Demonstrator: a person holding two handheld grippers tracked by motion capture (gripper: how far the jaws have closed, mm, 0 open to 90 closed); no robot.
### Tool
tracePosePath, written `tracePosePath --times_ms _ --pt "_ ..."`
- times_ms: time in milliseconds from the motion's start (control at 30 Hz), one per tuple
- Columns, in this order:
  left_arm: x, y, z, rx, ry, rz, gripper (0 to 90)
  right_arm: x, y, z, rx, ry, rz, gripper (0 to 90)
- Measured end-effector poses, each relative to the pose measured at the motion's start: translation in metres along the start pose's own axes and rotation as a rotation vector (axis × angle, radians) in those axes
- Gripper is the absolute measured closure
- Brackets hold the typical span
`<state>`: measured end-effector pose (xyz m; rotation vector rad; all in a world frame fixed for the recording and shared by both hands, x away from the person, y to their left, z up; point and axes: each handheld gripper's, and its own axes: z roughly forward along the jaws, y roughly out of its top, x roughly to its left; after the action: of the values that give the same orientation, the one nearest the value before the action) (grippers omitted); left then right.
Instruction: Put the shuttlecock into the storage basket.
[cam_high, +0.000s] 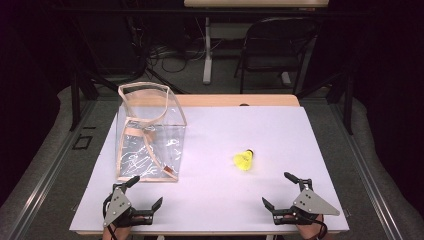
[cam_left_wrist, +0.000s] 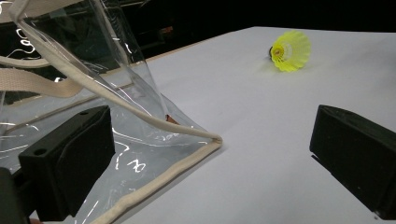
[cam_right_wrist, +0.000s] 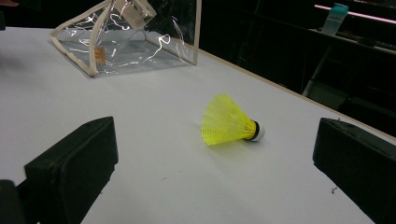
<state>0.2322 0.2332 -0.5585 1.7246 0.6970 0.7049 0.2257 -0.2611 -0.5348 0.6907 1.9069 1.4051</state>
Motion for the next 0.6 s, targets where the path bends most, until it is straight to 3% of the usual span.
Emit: tracePosePath --times_ms 600 --pt "-0.0014 0.0008 0.0043 0.019 -0.008 0.014 0.0 -0.0015 -0.0023 0.0032 0.031 0.003 0.005 0.0"
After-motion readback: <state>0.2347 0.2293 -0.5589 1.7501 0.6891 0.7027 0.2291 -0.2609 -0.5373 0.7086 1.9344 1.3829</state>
